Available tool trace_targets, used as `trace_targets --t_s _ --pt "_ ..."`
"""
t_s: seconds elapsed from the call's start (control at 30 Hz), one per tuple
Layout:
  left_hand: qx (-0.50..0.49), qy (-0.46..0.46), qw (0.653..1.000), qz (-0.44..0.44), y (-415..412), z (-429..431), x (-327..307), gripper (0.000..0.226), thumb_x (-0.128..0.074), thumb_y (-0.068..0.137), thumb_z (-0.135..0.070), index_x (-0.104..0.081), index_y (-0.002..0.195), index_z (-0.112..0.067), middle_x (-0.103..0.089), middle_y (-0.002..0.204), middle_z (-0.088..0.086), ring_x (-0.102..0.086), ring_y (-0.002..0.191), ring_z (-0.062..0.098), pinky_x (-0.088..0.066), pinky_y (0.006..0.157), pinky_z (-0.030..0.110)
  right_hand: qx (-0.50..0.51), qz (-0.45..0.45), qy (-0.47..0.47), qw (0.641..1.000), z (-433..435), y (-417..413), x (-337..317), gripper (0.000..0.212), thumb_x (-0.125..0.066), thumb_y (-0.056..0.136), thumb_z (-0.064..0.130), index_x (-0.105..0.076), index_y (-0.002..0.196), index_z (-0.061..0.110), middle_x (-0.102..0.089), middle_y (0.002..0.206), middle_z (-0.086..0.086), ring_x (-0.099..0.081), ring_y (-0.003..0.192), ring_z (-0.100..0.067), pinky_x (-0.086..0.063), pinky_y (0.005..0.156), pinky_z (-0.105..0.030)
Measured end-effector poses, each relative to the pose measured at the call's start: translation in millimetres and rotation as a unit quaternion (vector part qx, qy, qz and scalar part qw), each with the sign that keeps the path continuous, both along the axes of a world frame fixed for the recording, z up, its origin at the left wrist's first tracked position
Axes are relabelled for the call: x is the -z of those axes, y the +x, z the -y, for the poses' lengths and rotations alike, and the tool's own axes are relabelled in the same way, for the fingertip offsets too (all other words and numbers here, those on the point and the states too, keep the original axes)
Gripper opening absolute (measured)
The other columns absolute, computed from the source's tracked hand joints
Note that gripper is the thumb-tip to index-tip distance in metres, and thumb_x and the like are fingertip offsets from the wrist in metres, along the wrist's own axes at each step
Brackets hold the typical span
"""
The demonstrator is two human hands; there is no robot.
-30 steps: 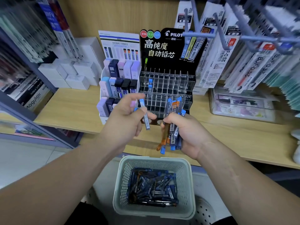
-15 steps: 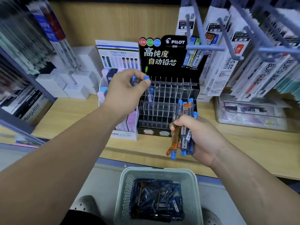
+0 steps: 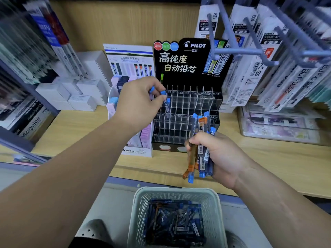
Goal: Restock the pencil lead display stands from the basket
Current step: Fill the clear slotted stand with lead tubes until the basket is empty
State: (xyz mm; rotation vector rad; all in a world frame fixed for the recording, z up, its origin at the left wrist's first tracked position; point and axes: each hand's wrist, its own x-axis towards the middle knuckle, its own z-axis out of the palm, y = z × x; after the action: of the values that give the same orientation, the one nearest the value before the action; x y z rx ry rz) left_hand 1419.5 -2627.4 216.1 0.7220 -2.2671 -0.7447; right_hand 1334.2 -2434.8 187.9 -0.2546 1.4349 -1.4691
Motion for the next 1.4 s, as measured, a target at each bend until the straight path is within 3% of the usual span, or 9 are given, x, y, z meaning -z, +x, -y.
trace_targets --t_s 0.17,0.43,0.57,0.67,0.73,0.8,0.9,1.2,1.4 --pt "0.018 -0.057 0.998 0.033 -2.3 2.1 5.3 0.006 -0.076 0.085 -0.015 -0.073 0.090 -0.016 -0.068 0.075 -0.005 -0.064 0.072 0.020 -0.054 0.073 0.035 0.002 -0.003 -0.001 1.000 -0.3 1.5 -0.9 0.005 -0.060 0.089 0.009 -0.060 0.094 0.009 -0.066 0.080 -0.007 -0.057 0.069 -0.020 -0.048 0.060 -0.032" --pt "0.015 -0.194 0.969 0.150 -10.1 0.2 11.4 0.010 -0.072 0.087 -0.028 -0.074 0.096 -0.024 -0.063 0.097 0.002 -0.061 0.089 0.028 -0.042 0.066 0.033 0.005 0.006 -0.001 1.000 -2.0 0.3 -2.2 0.005 -0.060 0.090 0.008 -0.060 0.095 0.008 -0.066 0.078 -0.006 -0.058 0.068 -0.019 -0.051 0.054 -0.031" --pt "0.002 -0.198 0.965 0.171 -8.9 -0.5 8.9 0.018 -0.073 0.086 -0.034 -0.070 0.100 -0.024 -0.059 0.090 -0.003 -0.058 0.082 0.023 -0.043 0.066 0.032 0.003 0.002 0.003 1.000 -2.0 -1.1 -1.5 0.006 -0.060 0.090 0.008 -0.059 0.095 0.007 -0.066 0.078 -0.006 -0.058 0.068 -0.019 -0.050 0.055 -0.031" --pt "0.011 -0.094 0.989 0.113 -2.3 -0.7 2.9 0.009 -0.069 0.088 -0.029 -0.068 0.093 -0.021 -0.048 0.064 -0.011 -0.047 0.062 0.013 -0.041 0.060 0.029 0.006 0.000 0.001 1.000 -0.5 -1.2 -0.5 0.003 -0.060 0.090 0.008 -0.059 0.093 0.008 -0.066 0.078 -0.006 -0.057 0.068 -0.020 -0.049 0.057 -0.032" --pt "0.018 0.119 0.993 0.008 3.3 0.1 -3.4 0.017 -0.052 0.093 -0.016 -0.066 0.084 -0.019 -0.046 0.055 -0.010 -0.038 0.049 0.011 -0.034 0.048 0.024 0.005 -0.001 -0.001 1.000 0.6 -0.3 -0.7 0.002 -0.060 0.089 0.008 -0.059 0.089 0.010 -0.065 0.078 -0.006 -0.057 0.069 -0.020 -0.048 0.058 -0.031" --pt "0.029 0.307 0.948 -0.075 10.6 0.1 -11.4 0.030 -0.038 0.093 -0.009 -0.064 0.080 -0.014 -0.048 0.059 -0.002 -0.032 0.045 0.015 -0.026 0.043 0.021 0.005 0.000 -0.002 1.000 1.3 1.4 -0.9 0.002 -0.060 0.089 0.008 -0.059 0.089 0.010 -0.065 0.078 -0.006 -0.056 0.069 -0.021 -0.048 0.058 -0.031" --pt "0.067 0.439 0.891 -0.094 23.6 -4.0 -15.8 0.027 -0.033 0.096 -0.012 -0.052 0.077 -0.013 -0.049 0.061 0.010 -0.032 0.041 0.021 -0.021 0.046 0.026 0.001 0.000 -0.003 1.000 2.4 5.5 -2.0 0.003 -0.061 0.089 0.008 -0.060 0.087 0.010 -0.065 0.079 -0.007 -0.055 0.071 -0.022 -0.047 0.060 -0.032" --pt "0.139 0.579 0.800 -0.077 38.3 -23.3 -16.7 0.027 -0.030 0.103 -0.034 -0.040 0.083 -0.019 -0.027 0.061 0.001 -0.013 0.045 0.013 -0.013 0.043 0.024 -0.007 -0.003 -0.020 1.000 0.4 18.2 -9.0 0.024 -0.060 0.089 0.007 -0.065 0.068 0.016 -0.063 0.079 -0.008 -0.053 0.072 -0.022 -0.047 0.060 -0.032" --pt "0.091 0.516 0.848 -0.085 36.2 -30.1 -12.4 0.026 -0.040 0.106 -0.030 -0.041 0.081 -0.020 -0.030 0.061 0.001 -0.016 0.049 0.013 -0.012 0.047 0.025 -0.013 -0.007 -0.022 1.000 -4.1 20.1 -11.0 0.030 -0.059 0.088 0.007 -0.065 0.061 0.018 -0.063 0.077 -0.006 -0.052 0.071 -0.022 -0.048 0.062 -0.034"
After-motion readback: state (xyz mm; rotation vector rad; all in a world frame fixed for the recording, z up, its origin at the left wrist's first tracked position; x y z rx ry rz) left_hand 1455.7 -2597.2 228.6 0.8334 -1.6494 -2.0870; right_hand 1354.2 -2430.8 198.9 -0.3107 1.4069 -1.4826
